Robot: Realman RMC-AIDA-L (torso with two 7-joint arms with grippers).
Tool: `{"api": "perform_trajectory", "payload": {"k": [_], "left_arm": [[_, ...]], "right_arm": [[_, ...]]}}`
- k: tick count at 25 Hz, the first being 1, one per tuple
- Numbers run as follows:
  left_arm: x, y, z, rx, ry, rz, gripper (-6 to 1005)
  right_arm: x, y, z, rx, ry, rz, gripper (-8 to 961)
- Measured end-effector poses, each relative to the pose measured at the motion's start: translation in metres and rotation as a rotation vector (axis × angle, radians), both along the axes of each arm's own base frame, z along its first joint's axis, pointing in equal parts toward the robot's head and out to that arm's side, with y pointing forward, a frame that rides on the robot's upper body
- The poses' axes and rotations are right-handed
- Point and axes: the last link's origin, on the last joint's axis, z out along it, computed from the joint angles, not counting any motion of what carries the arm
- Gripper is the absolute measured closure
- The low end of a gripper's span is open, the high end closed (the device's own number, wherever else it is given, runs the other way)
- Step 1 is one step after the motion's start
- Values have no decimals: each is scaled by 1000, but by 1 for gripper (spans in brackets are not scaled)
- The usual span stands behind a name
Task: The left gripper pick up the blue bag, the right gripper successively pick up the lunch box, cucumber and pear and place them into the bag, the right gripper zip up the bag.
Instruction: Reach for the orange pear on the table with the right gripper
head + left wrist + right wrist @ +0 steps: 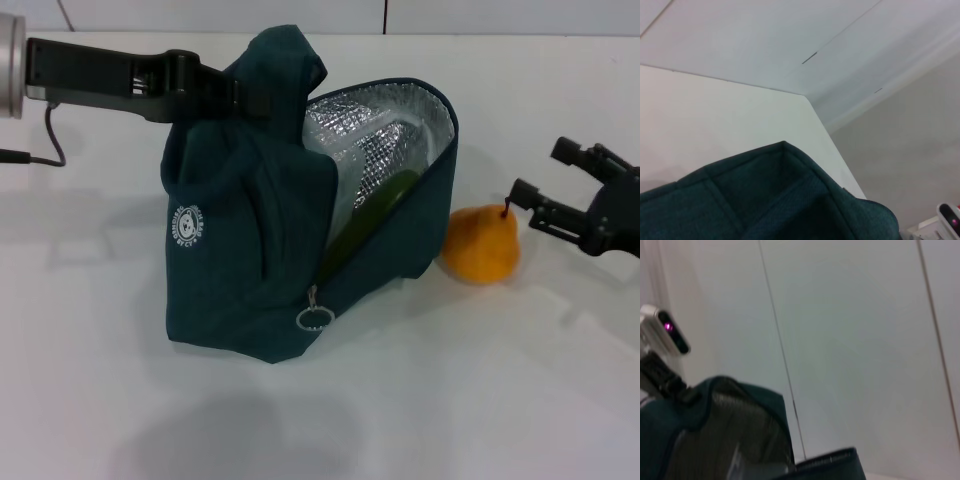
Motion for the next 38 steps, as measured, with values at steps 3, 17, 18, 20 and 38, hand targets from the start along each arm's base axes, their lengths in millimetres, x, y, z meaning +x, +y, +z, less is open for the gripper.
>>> {"api": "perform_trajectory", "payload": {"k": [3, 17, 18, 20, 38], "left_arm": [[-1, 0, -1, -3, -3, 3, 960], [-1, 1, 0, 4, 0, -3, 959], [-1, 1, 0, 5, 0, -4, 959], [0, 2, 0, 5, 1, -5, 959], [3, 4, 1, 10, 2, -10, 959]], "right_arm": [[-1, 4, -7, -11, -33, 0, 79], [-5, 8, -19, -30, -102, 30, 178], [-5, 8, -19, -35, -106, 33, 214], [-6, 8, -21, -46, -118, 42, 286], [-6, 8, -23, -56, -136, 52, 796]]}}
